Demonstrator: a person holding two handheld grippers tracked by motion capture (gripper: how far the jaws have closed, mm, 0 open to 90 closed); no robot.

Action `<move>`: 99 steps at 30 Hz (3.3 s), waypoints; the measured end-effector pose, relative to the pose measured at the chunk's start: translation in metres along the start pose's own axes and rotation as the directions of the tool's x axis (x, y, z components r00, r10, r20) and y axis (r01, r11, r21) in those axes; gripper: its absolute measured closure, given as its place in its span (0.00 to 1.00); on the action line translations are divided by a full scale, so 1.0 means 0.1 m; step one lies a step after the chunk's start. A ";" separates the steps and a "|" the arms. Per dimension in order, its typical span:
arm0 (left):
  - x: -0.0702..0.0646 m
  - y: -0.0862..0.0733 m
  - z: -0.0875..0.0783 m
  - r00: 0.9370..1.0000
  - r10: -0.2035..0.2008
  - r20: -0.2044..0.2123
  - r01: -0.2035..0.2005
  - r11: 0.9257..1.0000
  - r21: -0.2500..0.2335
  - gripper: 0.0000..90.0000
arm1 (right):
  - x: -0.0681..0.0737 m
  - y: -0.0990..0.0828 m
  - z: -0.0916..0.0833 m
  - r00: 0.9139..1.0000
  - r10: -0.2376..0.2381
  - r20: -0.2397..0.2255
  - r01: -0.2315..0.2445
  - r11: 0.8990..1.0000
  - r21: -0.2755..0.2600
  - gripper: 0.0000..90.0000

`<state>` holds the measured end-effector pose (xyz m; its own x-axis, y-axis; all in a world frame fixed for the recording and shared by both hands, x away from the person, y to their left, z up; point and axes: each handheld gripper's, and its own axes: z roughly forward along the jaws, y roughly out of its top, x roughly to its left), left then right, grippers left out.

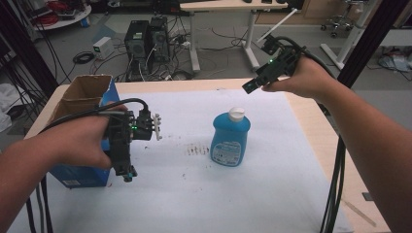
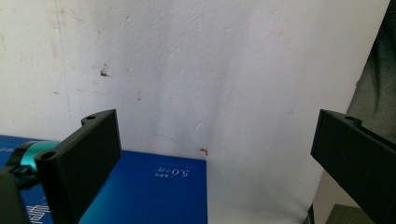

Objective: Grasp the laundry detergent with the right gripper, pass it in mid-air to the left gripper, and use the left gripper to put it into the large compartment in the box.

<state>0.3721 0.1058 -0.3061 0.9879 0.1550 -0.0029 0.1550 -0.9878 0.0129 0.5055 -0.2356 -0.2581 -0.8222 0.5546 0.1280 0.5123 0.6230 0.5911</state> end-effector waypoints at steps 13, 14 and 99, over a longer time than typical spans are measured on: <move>-0.04 -0.03 -0.03 1.000 0.006 -0.005 -0.006 1.000 -0.005 0.02 | 0.05 -0.74 -0.24 0.997 0.065 -0.041 -0.071 0.986 -0.152 0.02; -0.04 -0.04 -0.03 1.000 0.009 -0.008 -0.009 1.000 -0.007 0.02 | 0.07 -0.79 -0.24 0.997 0.067 -0.044 -0.073 0.985 -0.157 0.02; -0.08 -0.24 -0.06 0.999 -0.029 -0.017 0.029 1.000 -0.010 0.02 | 0.56 -1.23 1.15 0.960 -0.076 -0.271 -0.012 0.950 -0.312 0.14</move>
<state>0.3606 0.1285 -0.3004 0.9829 0.1836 0.0136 0.1832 -0.9828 0.0227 0.4249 -0.2184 -0.4152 -0.8952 0.3355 0.2934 0.4197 0.4132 0.8082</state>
